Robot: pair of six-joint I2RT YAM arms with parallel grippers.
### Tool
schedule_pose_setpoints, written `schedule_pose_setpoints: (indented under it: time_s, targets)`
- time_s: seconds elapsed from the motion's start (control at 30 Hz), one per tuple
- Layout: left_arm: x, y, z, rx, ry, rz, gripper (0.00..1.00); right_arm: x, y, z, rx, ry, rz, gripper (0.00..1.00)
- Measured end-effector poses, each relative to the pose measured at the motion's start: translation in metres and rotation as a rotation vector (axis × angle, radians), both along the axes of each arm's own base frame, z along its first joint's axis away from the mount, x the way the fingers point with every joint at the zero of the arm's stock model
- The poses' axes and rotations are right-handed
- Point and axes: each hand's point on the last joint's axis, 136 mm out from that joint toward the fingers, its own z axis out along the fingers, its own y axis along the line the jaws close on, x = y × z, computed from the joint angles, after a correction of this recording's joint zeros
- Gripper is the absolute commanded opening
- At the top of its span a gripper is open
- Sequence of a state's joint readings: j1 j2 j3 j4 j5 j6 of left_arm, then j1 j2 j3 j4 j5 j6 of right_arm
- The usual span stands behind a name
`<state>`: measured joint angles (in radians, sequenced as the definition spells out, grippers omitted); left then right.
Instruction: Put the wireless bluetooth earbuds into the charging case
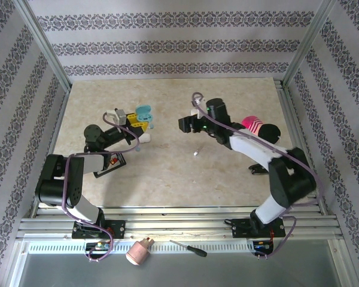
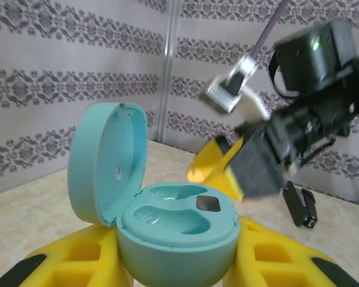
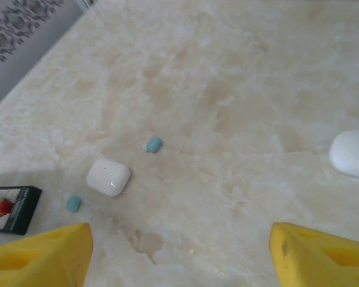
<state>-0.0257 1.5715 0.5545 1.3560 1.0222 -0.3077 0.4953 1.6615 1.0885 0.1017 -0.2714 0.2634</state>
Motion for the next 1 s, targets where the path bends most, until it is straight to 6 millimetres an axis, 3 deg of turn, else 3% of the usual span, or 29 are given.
schedule_pose_setpoints:
  time_s: [0.17, 0.37, 0.53, 0.8, 1.0]
  targets:
    - [0.005, 0.015, 0.015, -0.013, -0.038, 0.071, 0.25, 0.021, 0.051, -0.034, 0.033, 0.100, -0.052, 0.58]
    - [0.001, 0.020, 0.039, -0.028, -0.104, 0.115, 0.25, 0.045, 0.095, -0.064, 0.078, 0.205, -0.166, 0.48]
    - [-0.005, 0.021, 0.047, -0.032, -0.130, 0.123, 0.25, 0.063, 0.110, -0.080, 0.064, 0.243, -0.243, 0.44]
    - [-0.015, 0.022, 0.044, -0.032, -0.125, 0.125, 0.25, 0.084, 0.127, -0.094, -0.017, 0.261, -0.308, 0.42]
    - [-0.018, 0.022, 0.049, -0.033, -0.143, 0.124, 0.25, 0.080, 0.142, -0.102, -0.085, 0.260, -0.313, 0.34]
